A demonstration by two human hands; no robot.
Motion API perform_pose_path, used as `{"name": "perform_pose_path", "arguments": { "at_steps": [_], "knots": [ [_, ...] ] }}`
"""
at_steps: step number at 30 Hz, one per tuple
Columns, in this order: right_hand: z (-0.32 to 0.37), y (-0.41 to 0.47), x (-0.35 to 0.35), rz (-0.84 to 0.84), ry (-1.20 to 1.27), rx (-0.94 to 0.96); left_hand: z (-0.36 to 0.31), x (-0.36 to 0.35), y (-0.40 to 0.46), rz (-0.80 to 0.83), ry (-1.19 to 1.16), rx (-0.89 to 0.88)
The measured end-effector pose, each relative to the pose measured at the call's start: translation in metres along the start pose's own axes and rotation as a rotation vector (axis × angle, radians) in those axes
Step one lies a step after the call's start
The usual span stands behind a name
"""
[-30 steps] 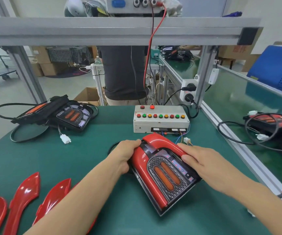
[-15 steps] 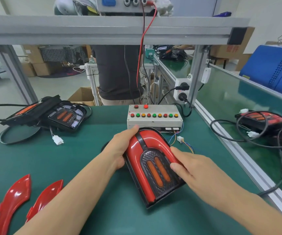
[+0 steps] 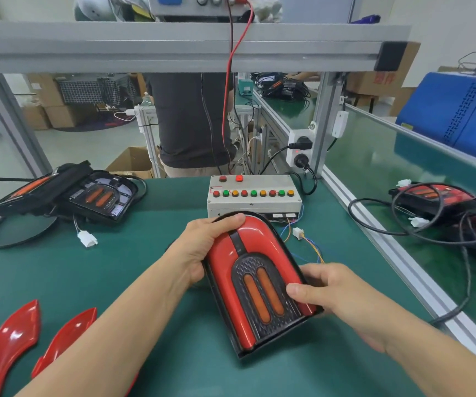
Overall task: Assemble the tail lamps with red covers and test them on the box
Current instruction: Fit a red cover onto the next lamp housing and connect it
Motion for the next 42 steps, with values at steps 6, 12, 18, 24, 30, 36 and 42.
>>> {"name": "perform_pose_path", "arguments": {
  "at_steps": [6, 12, 18, 24, 30, 36, 42],
  "knots": [
    [-0.002, -0.001, -0.003, -0.142, -0.018, 0.035, -0.004, -0.005, 0.000, -0.019, -0.013, -0.018],
    [-0.003, -0.006, -0.003, -0.167, -0.060, 0.063, -0.007, -0.009, 0.004, 0.078, 0.079, -0.020],
    [0.027, -0.013, -0.007, 0.282, 0.089, 0.360, -0.025, -0.043, -0.006, 0.660, 0.013, -0.068],
    [0.029, -0.010, -0.023, 0.261, 0.644, 0.361, -0.050, -0.100, -0.010, 0.685, 0.050, -0.289],
    [0.034, -0.012, 0.026, -0.227, 0.902, 0.553, -0.014, -0.068, 0.000, 0.248, 0.664, -0.503],
    [0.050, -0.019, 0.083, -0.514, 0.994, 0.733, 0.034, -0.032, -0.003, 0.393, 1.055, -0.269],
    [0.065, -0.019, 0.126, -0.586, 1.131, 0.747, 0.029, -0.018, -0.003, 0.379, 0.854, -0.165]
  ]
}}
Point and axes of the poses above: each hand's wrist, its own y-axis towards the middle knuckle, its own x-axis out of the back of the hand, z = x × y, the point moved 4 cm from there along y, towards the middle knuckle, and after that the axes turned 13 degrees about -y, right-handed, at the moved point
